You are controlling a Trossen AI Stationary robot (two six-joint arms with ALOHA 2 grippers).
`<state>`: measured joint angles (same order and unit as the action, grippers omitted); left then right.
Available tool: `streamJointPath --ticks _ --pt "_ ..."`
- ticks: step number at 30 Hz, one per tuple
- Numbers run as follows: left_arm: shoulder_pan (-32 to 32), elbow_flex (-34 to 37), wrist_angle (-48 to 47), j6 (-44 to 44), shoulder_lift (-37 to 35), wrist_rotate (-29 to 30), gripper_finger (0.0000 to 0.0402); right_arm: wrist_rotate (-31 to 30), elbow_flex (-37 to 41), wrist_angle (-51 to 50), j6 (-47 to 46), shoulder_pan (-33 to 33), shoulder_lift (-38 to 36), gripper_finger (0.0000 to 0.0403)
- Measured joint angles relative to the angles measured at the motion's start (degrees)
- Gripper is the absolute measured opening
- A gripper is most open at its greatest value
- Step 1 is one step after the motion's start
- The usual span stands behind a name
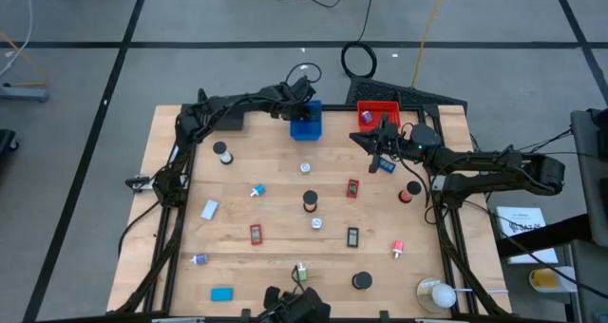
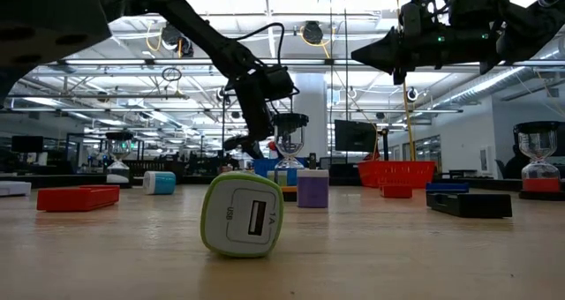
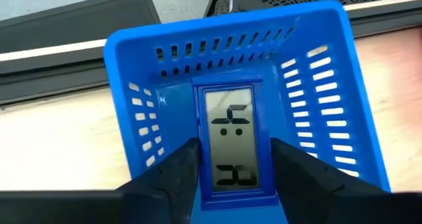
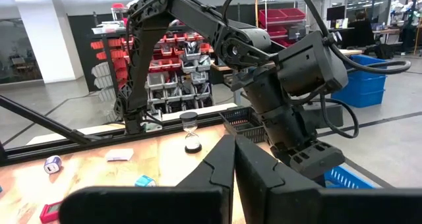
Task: Pick & Place Office items
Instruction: Put the left dark blue digital clock into the blue basket, then adjust the blue basket
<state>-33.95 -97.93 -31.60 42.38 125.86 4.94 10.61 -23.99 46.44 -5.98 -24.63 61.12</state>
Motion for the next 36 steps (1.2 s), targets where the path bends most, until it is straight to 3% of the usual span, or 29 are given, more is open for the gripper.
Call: streamJointPath --ticks 6,12,16,21,27,32,36 --pt "0.55 0.04 -1.12 -0.47 -0.5 0.01 0.0217 0.0 0.0 0.01 0.0 -0.01 0.0 0.0006" --pt "1.18 0.07 -4.98 -4.69 -4.69 2.94 0.021 0.0 0.0 0.02 0.0 -0.02 0.0 0.0006" --pt "3.58 0.07 -9.18 -10.36 -9.04 7.23 0.0179 0.0 0.0 0.01 0.0 -0.01 0.01 0.0006" --pt "9.57 1.26 -12.94 -14.81 -13.91 17.92 0.0103 0.0 0.01 0.0 0.01 -0.01 0.02 0.0006" --pt "16.78 12.69 0.17 -18.82 -21.96 20.63 0.001 0.0 0.0 0.02 0.0 -0.01 0.02 0.0006" --pt "19.92 28.05 16.76 -22.39 -31.44 20.18 0.0017 0.0 0.02 -0.01 0.0 -0.01 0.02 0.0006" --pt "19.75 38.5 25.36 -21.12 -36.83 13.94 0.0006 0.0 0.02 0.15 0.0 0.0 0.02 0.0006"
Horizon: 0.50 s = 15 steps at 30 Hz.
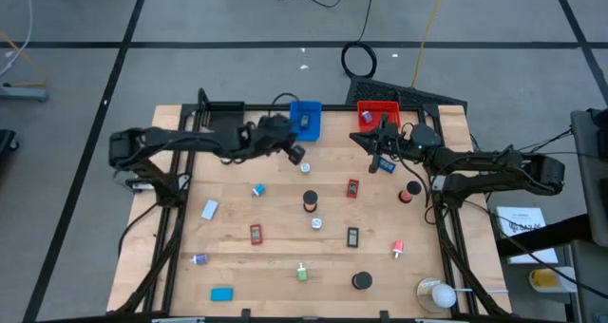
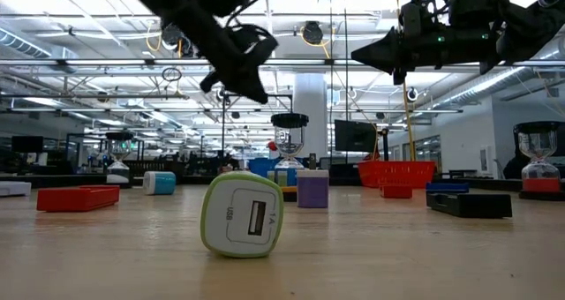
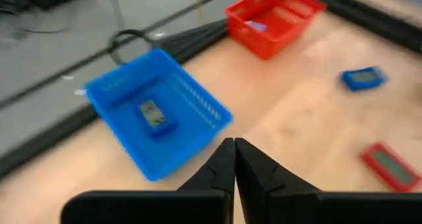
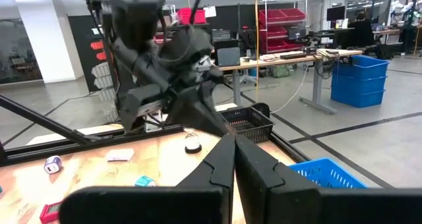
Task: Pick & Place Office items
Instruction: Adjust the blue basket
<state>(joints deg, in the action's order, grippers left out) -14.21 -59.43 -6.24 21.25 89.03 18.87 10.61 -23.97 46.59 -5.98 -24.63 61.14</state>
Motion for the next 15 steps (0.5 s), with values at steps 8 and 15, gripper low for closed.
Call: streamJointPath --ticks 8,15 --pt "-6.8 1.59 -10.45 6.09 2.46 -4.85 0.0003 0.0 0.02 0.03 0.0 0.0 0.0 0.0006" --pt "-9.99 1.56 -9.59 6.65 6.85 -6.81 0.0003 0.01 0.03 0.02 0.0 -0.02 0.0 0.0006"
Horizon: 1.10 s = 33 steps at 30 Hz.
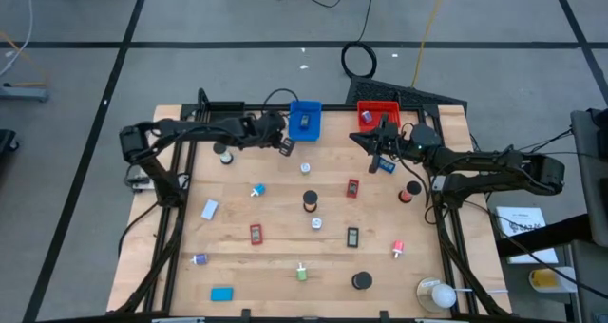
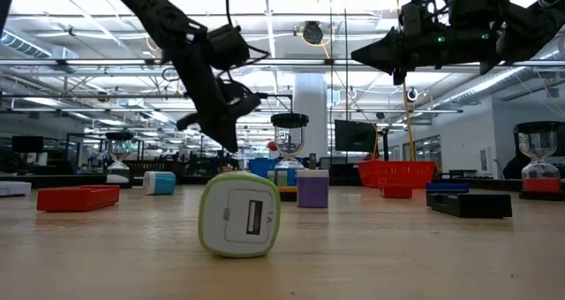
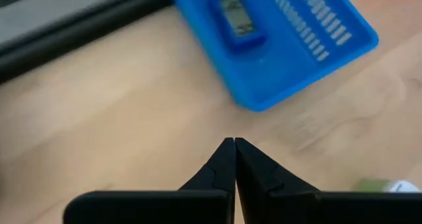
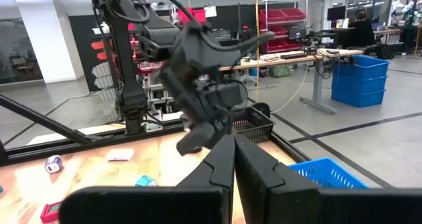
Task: Pick & Place Office items
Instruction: Adjust the blue basket
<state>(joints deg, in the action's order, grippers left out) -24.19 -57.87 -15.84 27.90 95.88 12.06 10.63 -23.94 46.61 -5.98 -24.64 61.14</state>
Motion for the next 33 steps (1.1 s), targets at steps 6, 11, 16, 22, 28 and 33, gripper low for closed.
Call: streamJointPath --ticks 6,11,16,22,28,33 --pt "-0.3 -0.04 4.18 1.36 4.11 -1.76 0.0005 -0.01 -0.01 -0.11 0.02 0.02 0.0 0.0006" --pt "-0.17 -0.07 6.6 1.82 5.04 -2.41 0.0005 -0.01 -0.01 -0.15 0.01 0.0 0.0 0.0006" --pt "-0.08 -0.07 8.47 1.94 5.04 -2.53 0.0004 -0.01 -0.01 -0.13 0.01 0.0 0.0 0.0006" --pt "0.64 -0.07 11.31 2.69 5.04 -1.81 0.0007 -0.01 -0.01 -0.17 0.0 0.02 0.0 0.0006" --pt "1.13 -0.09 12.67 2.01 5.03 -2.02 0.0003 -0.01 -0.01 -0.16 0.0 0.0 0.0 0.0006" --pt "1.22 -0.11 7.13 1.99 1.91 1.3 0.0007 -0.01 -0.01 -0.15 0.0 0.01 0.0 0.0006"
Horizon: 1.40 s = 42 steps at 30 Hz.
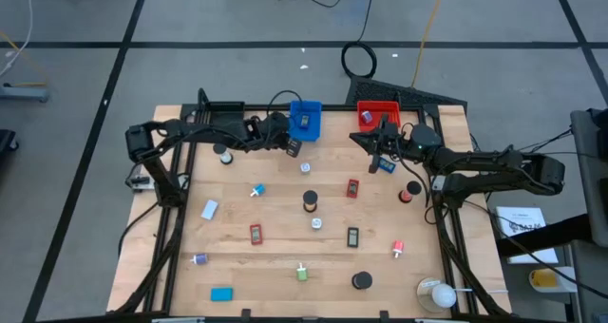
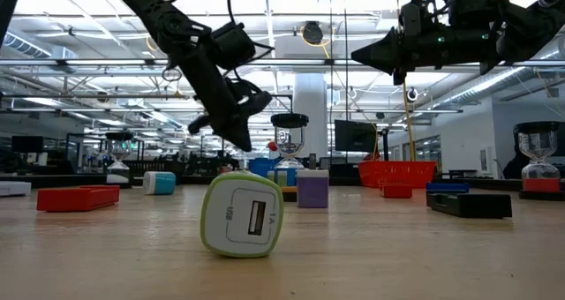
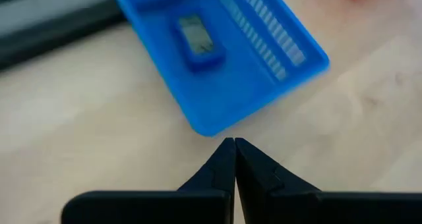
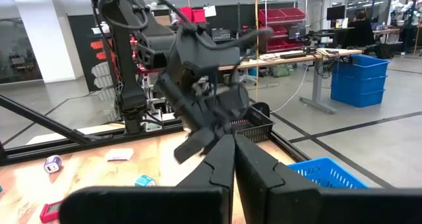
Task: Pick & Place Office items
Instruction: Adjust the blue basket, then put the white hourglass into the black basket
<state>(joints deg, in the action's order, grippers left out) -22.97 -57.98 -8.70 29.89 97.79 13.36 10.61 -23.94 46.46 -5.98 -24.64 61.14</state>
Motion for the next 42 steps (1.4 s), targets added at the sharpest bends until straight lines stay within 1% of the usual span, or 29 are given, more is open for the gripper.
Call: streamJointPath --ticks 3,6,13,17,23,26,29,33,36,39,40,42 --pt "-0.05 0.01 -2.49 1.01 -0.6 3.6 0.0003 0.0 0.0 0.0 0.01 0.0 0.0 0.0006" --pt "-0.03 0.0 -1.2 2.08 0.39 4.31 0.0007 0.0 0.0 0.0 0.01 -0.01 0.0 0.0006" --pt "-0.29 0.07 2.91 3.16 4.96 4.08 0.0004 0.0 -0.02 0.0 0.0 0.0 0.0 0.0006" --pt "-0.29 0.05 4.83 3.23 5.12 3.68 0.0009 0.0 -0.04 0.04 0.0 0.0 -0.01 0.0006" --pt "-0.29 0.02 6.8 3.25 5.12 2.27 0.0005 0.0 -0.04 0.0 0.0 0.02 -0.02 0.0006" --pt "-0.1 0.02 6.94 3.05 5.12 2.11 0.0012 0.0 -0.04 -0.01 0.01 0.0 -0.02 0.0006" --pt "-0.06 0.02 6.11 2.35 4.77 0.69 0.0009 0.0 -0.04 0.0 0.0 0.0 -0.02 0.0006" --pt "0.83 0.02 0.69 -0.27 2.03 0.05 0.0004 0.0 -0.04 -0.02 0.0 0.0 -0.02 0.0006" --pt "2.57 0.04 -4.1 -4.89 -2.49 0.09 0.001 0.0 -0.04 0.0 0.0 0.0 -0.02 0.0006" --pt "5.7 0.04 -8.35 -9.84 -8.41 0.11 0.0006 0.0 -0.04 0.02 0.0 0.0 -0.02 0.0006" --pt "6.76 0.02 -9.16 -9.9 -10.38 -0.07 0.0004 0.0 -0.04 -0.03 0.0 0.01 -0.02 0.0006" --pt "8.63 0.02 -11.2 -7.97 -14.15 -2.27 0.0004 0.0 -0.04 0.02 0.0 -0.01 -0.02 0.0006"
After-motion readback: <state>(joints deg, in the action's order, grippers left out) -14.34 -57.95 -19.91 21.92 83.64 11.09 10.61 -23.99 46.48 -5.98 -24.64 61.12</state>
